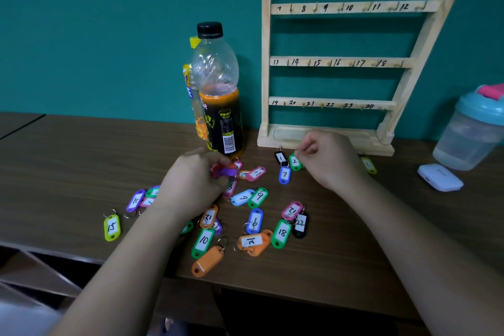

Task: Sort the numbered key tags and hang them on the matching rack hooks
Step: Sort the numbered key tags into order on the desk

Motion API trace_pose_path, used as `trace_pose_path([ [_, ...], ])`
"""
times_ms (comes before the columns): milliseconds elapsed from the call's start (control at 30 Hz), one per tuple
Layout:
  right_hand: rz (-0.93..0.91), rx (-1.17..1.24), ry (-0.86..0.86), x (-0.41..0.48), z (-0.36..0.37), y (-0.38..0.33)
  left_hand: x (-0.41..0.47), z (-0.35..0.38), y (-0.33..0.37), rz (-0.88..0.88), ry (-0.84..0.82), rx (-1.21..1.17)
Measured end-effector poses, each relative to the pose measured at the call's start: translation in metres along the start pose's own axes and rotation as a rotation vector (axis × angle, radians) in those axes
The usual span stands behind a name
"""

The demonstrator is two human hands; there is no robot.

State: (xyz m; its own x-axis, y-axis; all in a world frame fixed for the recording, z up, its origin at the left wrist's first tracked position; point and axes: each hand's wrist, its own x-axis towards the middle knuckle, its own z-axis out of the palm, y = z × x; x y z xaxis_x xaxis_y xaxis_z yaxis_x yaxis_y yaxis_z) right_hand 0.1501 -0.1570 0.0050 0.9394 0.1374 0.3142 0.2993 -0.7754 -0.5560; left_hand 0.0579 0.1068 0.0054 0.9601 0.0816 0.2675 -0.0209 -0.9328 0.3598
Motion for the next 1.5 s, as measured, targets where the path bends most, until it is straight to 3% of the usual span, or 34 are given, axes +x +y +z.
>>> trace_pose_path([
  [300, -0.168, 0.116, -0.013, -0.022, -0.001, -0.021, -0.001, 0.000, 0.002, 0.015, 0.062, 0.014],
  [367, -0.165, 0.172, -0.032, -0.025, -0.002, -0.025, -0.004, -0.004, 0.005, -0.050, 0.080, -0.142],
  [500, -0.187, 0.284, -0.122, -0.029, -0.003, -0.032, -0.014, -0.015, 0.015, -0.203, -0.053, -0.643],
  [767, -0.243, 0.469, -0.309, -0.037, -0.002, -0.043, -0.022, -0.020, 0.027, -0.178, -0.179, -0.854],
  [967, -0.226, 0.487, -0.315, -0.040, 0.002, -0.041, -0.023, -0.014, 0.031, -0.157, -0.234, -0.793],
  [1333, -0.058, 0.562, -0.360, -0.030, -0.023, -0.021, -0.022, 0.001, 0.052, 0.024, -0.144, -0.467],
  [1500, -0.022, 0.263, -0.152, -0.008, -0.058, 0.021, -0.020, 0.008, 0.054, 0.064, -0.099, -0.367],
])
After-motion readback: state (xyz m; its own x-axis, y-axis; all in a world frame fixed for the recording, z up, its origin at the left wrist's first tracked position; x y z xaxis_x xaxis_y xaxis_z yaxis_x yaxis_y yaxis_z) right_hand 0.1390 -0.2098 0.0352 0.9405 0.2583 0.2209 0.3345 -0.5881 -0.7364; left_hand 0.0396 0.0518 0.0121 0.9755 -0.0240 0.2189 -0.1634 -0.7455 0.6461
